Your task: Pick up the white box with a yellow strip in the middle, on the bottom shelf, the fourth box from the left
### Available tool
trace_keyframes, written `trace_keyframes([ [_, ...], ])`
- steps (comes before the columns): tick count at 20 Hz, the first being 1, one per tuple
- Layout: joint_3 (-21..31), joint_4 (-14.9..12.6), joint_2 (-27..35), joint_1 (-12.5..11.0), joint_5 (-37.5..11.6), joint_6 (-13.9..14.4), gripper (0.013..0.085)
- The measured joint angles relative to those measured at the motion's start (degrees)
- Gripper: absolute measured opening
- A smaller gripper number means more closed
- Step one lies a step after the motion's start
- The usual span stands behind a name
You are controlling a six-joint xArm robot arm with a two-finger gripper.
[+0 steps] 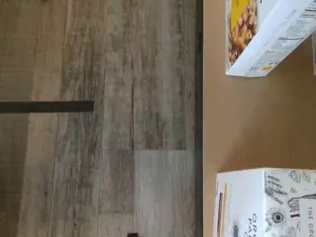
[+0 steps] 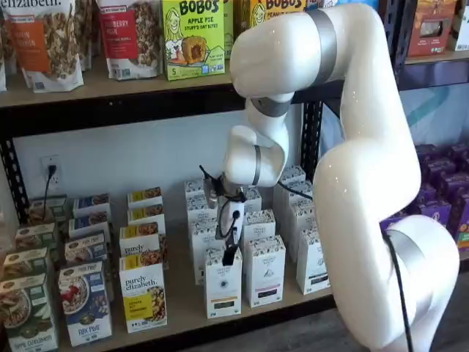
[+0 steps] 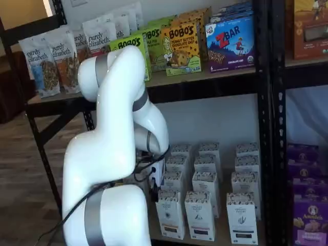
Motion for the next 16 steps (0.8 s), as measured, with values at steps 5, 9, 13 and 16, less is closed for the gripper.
trace_keyframes([
  [5, -1.1, 3.35, 0.01, -0.38, 3.83, -3.08, 0.085],
  [9, -0.25, 5.43, -0.07, 0.15, 1.24, -4.65, 0.085],
  [13, -0.45, 6.82, 0.77, 0.53, -0.51, -5.66, 0.085],
  [16, -1.17, 7.96, 1.96, 0.87, -1.92, -6.48, 0.085],
])
